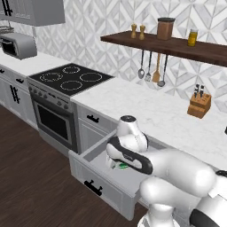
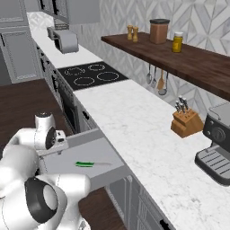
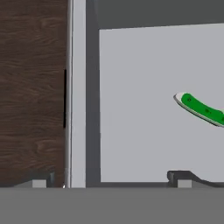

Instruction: Pick up the knife from the drawer and place it on the cutting board. Then place the meat from the plate to the cutting board.

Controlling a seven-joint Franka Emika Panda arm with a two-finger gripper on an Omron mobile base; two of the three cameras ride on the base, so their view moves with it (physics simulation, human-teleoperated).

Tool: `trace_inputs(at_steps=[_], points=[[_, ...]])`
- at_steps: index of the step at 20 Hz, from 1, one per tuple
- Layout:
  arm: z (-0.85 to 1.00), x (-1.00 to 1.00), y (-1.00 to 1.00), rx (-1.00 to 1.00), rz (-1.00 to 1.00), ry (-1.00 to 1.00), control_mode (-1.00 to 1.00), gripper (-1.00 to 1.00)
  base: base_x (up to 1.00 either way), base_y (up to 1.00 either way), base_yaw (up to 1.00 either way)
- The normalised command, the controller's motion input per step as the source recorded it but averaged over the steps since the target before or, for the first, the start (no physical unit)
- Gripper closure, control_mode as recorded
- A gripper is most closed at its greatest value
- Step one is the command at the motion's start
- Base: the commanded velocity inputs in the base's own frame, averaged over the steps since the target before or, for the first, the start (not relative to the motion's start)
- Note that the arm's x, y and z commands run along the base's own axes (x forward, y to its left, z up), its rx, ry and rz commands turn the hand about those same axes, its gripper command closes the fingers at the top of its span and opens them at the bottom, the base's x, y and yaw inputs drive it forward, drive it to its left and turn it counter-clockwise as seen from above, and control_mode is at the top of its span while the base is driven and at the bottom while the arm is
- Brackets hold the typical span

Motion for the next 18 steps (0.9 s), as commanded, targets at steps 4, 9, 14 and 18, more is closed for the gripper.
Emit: trace_inputs(at_steps=[4,9,14,18], points=[[0.05,0.38,-0.12,-0.1,0.0,0.1,-1.0,-1.0,0.0,0.0,0.0],[0.0,0.18,-0.03,-0.13,-0.04,0.04,-1.0,-1.0,0.0,0.0,0.0],[0.0,0.05,-0.28,-0.05,0.07,0.0,-1.0,-1.0,0.0,0.0,0.0],[0.0,0.23,-0.48,0.0,0.47,0.0,-1.0,-1.0,0.0,0.0,0.0]])
